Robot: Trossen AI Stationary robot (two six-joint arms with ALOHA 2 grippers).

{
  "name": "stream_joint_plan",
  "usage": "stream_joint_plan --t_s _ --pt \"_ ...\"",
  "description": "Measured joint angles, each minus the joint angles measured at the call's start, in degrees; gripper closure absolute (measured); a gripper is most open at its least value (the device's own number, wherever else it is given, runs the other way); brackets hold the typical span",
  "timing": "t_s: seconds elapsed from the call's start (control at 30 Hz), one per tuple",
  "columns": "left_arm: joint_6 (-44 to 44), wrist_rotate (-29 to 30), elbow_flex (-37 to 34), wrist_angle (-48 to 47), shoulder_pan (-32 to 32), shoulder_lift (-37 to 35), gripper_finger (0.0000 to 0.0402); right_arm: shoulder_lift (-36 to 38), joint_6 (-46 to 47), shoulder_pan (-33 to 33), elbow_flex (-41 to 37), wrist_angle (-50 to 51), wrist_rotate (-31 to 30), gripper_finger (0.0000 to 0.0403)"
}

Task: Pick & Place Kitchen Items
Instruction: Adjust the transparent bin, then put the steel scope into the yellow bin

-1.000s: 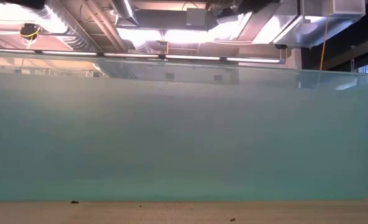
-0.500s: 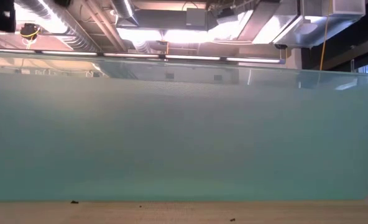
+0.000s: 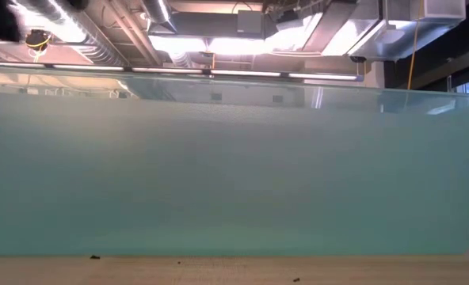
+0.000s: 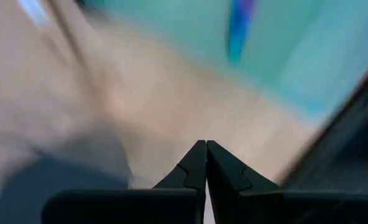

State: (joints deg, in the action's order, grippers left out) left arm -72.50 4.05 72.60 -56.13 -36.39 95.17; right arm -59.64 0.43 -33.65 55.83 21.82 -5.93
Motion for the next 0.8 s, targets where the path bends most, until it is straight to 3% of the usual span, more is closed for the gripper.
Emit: stream_joint_plan --t_s 0.1,0.17,0.33,0.43,0.53,0.63,0.8 --pt "0.57 16.89 0.01 -2.34 2.60 -4.65 0.0400 0.00 -0.02 -0.04 0.00 -0.26 0.00 0.0187" --pt "-0.14 24.63 0.02 -5.97 5.05 -8.06 0.0400 0.00 0.00 -0.04 0.00 -0.37 0.00 0.0187" --pt "6.40 27.75 0.02 -10.03 15.29 -15.91 0.0396 -0.02 0.22 -0.04 0.00 -0.19 0.00 0.0187" --pt "15.22 25.66 0.02 -8.17 23.37 -19.05 0.0394 -0.02 0.22 -0.04 0.00 0.15 0.00 0.0187" --pt "25.60 16.23 0.02 -5.49 33.56 -19.79 0.0376 -0.02 0.22 -0.04 0.00 0.55 0.00 0.0187" --pt "34.27 7.47 0.00 -2.88 42.00 -18.63 0.0340 -0.02 0.22 -0.04 0.00 1.16 0.00 0.0187" --pt "46.40 2.07 0.00 -1.96 49.64 -13.63 0.0270 -0.02 -0.42 0.01 0.00 1.97 -2.14 0.0187"
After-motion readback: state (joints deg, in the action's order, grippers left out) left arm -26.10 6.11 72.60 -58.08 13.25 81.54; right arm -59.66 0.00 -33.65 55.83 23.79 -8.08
